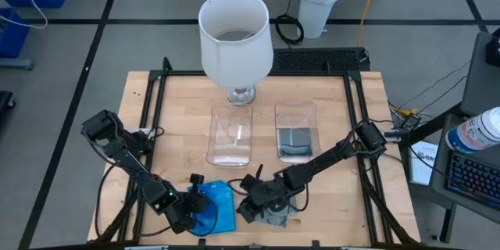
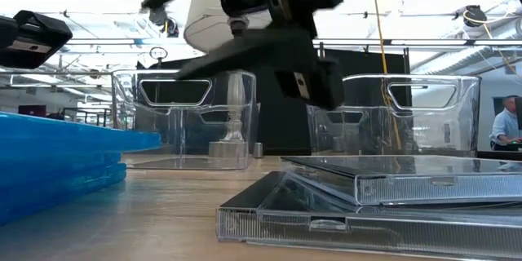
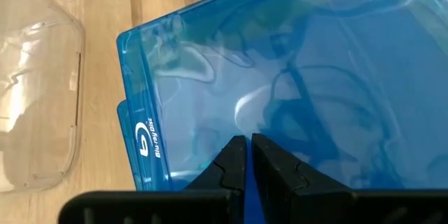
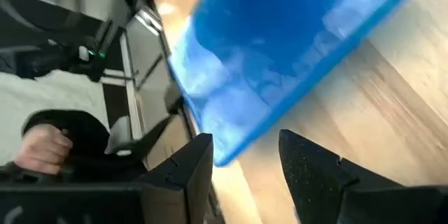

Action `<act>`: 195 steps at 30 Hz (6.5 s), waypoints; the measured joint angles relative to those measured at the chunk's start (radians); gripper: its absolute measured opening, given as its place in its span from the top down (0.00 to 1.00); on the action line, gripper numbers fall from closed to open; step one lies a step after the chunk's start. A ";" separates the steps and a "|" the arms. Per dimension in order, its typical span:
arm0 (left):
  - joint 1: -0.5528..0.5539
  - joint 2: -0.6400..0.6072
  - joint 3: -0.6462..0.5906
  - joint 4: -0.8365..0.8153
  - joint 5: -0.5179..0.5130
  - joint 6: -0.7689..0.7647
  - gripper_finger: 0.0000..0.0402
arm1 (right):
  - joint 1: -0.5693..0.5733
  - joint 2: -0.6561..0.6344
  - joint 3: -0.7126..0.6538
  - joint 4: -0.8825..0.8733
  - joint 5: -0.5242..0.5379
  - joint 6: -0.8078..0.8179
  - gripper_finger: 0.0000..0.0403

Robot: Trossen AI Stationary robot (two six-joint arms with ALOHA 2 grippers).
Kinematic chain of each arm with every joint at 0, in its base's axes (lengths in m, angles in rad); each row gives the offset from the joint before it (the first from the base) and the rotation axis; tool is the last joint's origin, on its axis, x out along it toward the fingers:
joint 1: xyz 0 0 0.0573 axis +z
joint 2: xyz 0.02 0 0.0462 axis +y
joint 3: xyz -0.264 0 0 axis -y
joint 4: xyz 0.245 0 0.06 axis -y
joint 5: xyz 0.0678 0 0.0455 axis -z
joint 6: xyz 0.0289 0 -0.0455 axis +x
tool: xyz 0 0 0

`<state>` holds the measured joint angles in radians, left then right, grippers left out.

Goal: Pick & place jewel cases by type
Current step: Put the blue CD case into the left transparent bin

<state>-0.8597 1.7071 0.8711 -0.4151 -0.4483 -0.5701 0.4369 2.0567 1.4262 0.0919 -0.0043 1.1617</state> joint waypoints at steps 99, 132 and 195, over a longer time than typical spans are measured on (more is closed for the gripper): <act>0.000 -0.006 -0.115 0.200 -0.031 0.016 0.91 | 0.095 0.300 0.344 -0.130 0.085 0.095 0.67; 0.009 0.001 -0.092 0.213 -0.053 0.060 0.91 | 0.109 0.297 0.344 -0.114 0.008 -0.030 0.94; -0.084 -0.103 -0.053 -0.098 0.025 -0.142 0.91 | 0.115 0.146 0.345 -0.434 0.192 -0.380 1.00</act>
<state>-0.9433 1.6038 0.8179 -0.5129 -0.4233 -0.7124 0.5515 2.2028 1.7710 -0.3418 0.1879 0.7820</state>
